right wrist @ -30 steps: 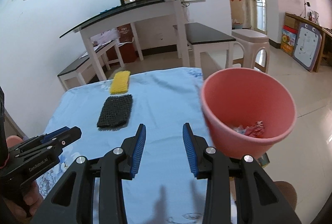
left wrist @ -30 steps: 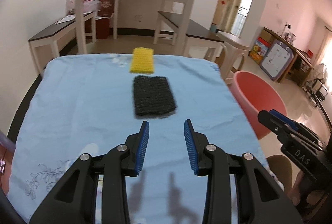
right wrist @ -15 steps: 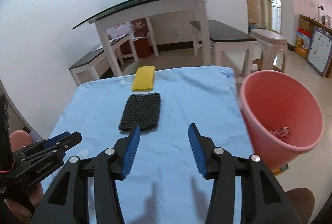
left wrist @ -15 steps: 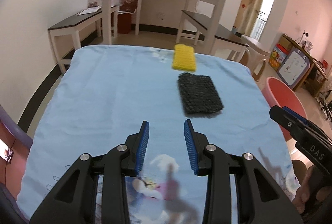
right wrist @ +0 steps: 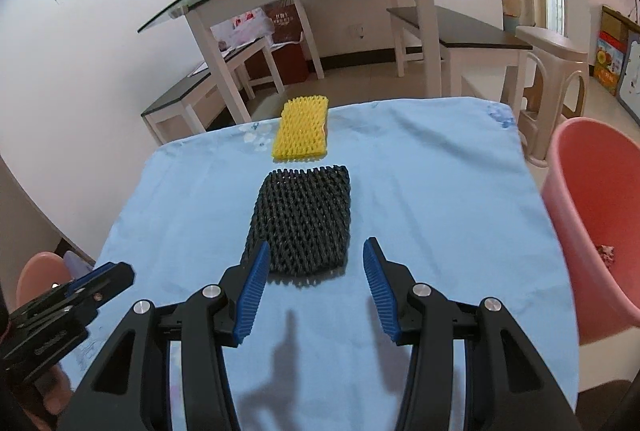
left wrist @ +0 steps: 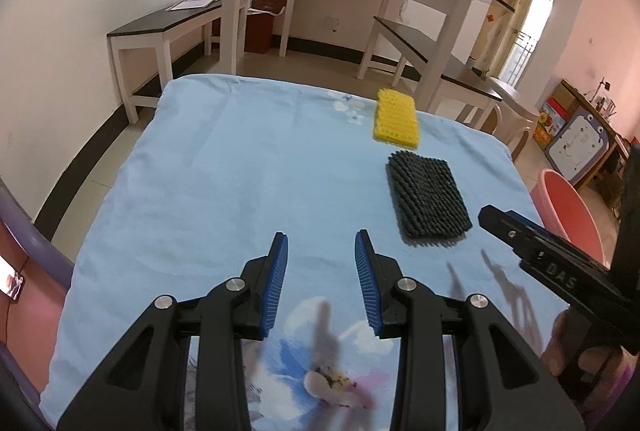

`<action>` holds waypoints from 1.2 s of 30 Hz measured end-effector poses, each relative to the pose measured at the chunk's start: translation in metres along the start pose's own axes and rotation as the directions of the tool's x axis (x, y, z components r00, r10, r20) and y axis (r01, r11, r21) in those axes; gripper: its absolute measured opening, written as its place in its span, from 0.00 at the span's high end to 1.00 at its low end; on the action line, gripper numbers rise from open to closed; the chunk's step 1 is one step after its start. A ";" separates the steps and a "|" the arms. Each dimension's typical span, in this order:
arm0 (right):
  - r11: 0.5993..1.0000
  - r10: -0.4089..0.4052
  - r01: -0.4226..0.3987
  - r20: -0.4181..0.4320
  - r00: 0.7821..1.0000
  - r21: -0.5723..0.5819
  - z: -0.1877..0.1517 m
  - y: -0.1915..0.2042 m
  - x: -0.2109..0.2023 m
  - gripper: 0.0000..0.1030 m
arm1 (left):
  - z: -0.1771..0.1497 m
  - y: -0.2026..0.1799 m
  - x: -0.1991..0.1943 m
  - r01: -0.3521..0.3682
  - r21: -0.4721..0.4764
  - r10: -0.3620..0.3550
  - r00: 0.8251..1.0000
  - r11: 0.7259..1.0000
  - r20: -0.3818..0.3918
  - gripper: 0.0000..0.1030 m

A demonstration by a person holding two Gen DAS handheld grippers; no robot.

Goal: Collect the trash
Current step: 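Grasp the black mesh pad with the right tool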

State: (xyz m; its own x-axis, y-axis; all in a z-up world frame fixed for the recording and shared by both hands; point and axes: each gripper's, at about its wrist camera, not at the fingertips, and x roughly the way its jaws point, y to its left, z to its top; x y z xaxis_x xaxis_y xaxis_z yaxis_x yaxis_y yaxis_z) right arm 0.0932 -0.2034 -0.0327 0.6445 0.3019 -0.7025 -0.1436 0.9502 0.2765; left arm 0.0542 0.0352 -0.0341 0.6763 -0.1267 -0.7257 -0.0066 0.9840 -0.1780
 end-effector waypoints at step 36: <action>0.992 0.051 -0.044 -0.056 0.997 0.115 -0.018 -0.052 -0.017 0.93 | 0.057 -0.047 0.039 0.043 0.060 -0.043 0.999 0.997 0.005 0.66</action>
State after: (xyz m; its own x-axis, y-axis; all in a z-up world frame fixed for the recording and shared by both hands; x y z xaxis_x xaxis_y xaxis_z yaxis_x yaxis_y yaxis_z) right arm 0.0759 -0.2565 -0.0469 0.5935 0.3537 -0.7229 -0.0847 0.9207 0.3809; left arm 0.1232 -0.0084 -0.0162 0.6797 -0.1682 -0.7139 0.0662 0.9834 -0.1687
